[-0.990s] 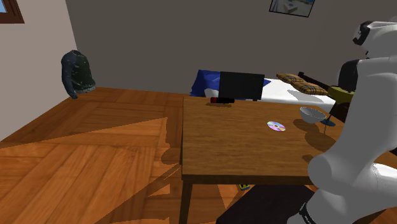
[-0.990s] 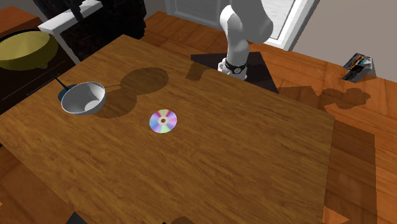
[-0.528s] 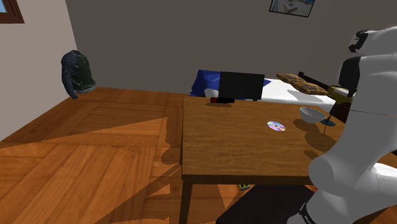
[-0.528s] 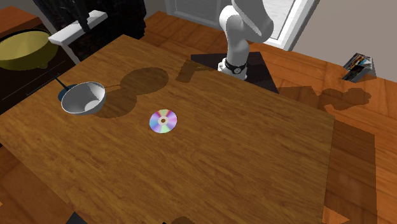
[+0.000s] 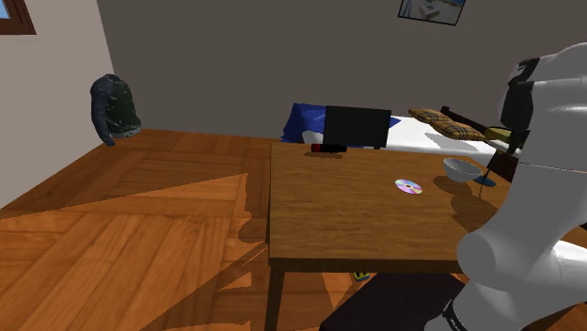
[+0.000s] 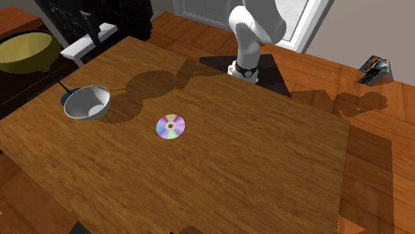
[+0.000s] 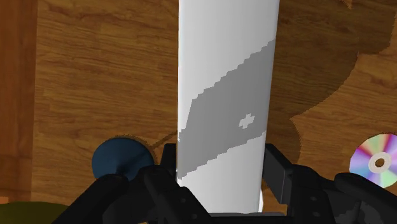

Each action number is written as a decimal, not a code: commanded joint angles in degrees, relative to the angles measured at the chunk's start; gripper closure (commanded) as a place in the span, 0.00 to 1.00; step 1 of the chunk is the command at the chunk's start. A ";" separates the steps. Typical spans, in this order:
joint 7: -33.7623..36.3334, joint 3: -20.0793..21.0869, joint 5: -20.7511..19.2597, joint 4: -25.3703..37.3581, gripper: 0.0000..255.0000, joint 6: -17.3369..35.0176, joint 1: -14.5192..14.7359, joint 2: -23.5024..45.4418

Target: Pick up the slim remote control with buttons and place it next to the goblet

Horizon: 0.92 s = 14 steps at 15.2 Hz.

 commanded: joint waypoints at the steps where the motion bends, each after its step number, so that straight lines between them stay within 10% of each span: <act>1: -0.03 0.01 -0.14 -1.96 1.00 1.73 0.40 -0.29; 14: -0.86 0.60 0.72 -11.29 1.00 11.42 1.39 0.39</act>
